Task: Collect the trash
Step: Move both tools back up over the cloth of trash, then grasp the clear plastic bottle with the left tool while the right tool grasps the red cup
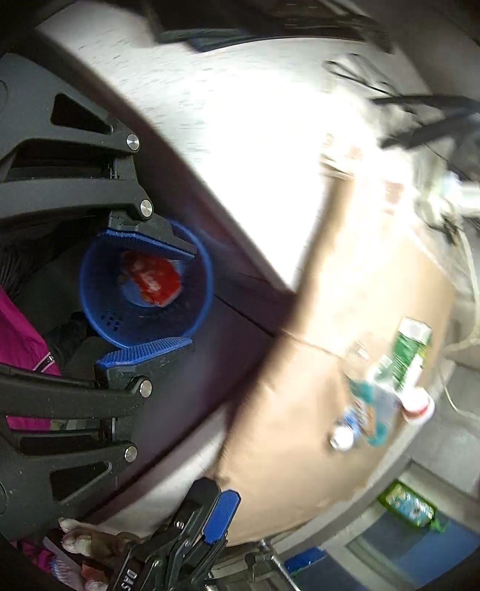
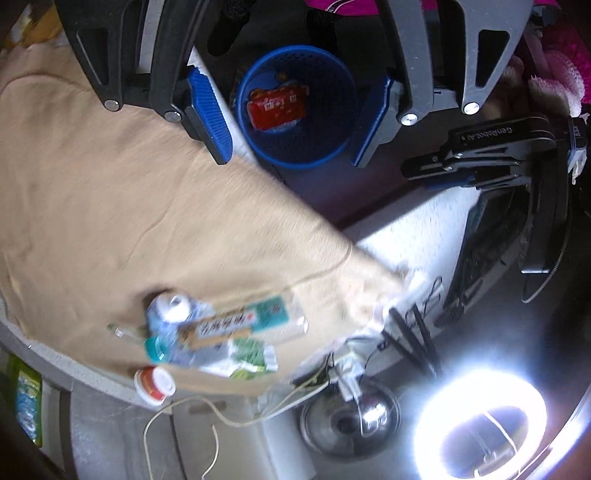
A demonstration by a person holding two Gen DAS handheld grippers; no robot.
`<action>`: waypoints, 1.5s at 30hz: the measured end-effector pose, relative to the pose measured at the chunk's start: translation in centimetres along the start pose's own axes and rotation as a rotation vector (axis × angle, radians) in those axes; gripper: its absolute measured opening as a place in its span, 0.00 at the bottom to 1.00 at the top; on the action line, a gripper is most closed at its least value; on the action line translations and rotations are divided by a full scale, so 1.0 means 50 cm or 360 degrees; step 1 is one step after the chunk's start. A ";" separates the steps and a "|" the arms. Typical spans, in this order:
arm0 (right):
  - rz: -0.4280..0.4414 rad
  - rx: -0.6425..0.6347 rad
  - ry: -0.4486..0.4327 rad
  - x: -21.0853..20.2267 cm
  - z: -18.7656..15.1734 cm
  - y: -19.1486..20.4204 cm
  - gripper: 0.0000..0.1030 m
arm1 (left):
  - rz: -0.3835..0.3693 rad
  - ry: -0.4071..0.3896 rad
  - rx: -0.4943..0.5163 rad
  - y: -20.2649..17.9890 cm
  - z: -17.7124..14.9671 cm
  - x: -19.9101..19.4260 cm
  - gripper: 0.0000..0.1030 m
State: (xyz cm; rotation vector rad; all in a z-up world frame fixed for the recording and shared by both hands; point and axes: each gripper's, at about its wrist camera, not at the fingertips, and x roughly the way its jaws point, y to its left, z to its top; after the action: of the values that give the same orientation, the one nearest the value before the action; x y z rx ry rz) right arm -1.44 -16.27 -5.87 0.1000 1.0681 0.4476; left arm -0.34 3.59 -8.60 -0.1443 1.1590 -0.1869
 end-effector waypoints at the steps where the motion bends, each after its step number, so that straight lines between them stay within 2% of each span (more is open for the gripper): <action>1: -0.0002 0.0004 -0.0020 -0.009 0.008 -0.007 0.67 | -0.0006 -0.0024 0.0024 -0.009 0.012 -0.009 0.43; 4: -0.0006 0.0019 -0.0065 -0.028 0.033 -0.020 0.67 | -0.0029 -0.0083 0.0093 -0.034 0.044 -0.028 0.45; 6: -0.0016 0.0033 -0.0102 -0.044 0.047 -0.036 0.68 | -0.0051 -0.0117 0.0127 -0.047 0.063 -0.035 0.55; 7: -0.0021 0.0039 -0.0116 -0.050 0.053 -0.044 0.69 | -0.0063 -0.0138 0.0150 -0.056 0.077 -0.041 0.56; 16: -0.0100 0.0106 -0.0221 -0.090 0.107 -0.138 0.69 | -0.0055 -0.0225 0.0279 -0.118 0.166 -0.043 0.57; 24: -0.0179 0.0109 -0.0255 -0.099 0.158 -0.219 0.70 | -0.0038 -0.0230 0.0379 -0.169 0.235 -0.022 0.57; 27: -0.0194 0.0112 -0.0267 -0.095 0.183 -0.247 0.73 | -0.0038 -0.0216 0.0441 -0.192 0.260 -0.009 0.64; 35: -0.0242 0.0041 -0.0287 -0.067 0.287 -0.310 0.84 | 0.0017 -0.0136 0.0567 -0.240 0.314 0.044 0.64; 38: -0.0251 -0.0003 -0.0292 -0.053 0.326 -0.321 0.85 | 0.0025 -0.0071 0.0616 -0.255 0.328 0.073 0.64; 45: -0.0241 -0.0078 -0.0266 0.005 0.437 -0.360 0.85 | 0.0150 0.0079 0.0786 -0.284 0.350 0.138 0.64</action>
State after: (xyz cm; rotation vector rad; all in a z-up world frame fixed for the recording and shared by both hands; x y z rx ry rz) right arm 23.04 -29.52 -0.69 0.0126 0.8926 0.3228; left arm 17.41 -11.50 -4.91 0.3517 1.1347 -0.3879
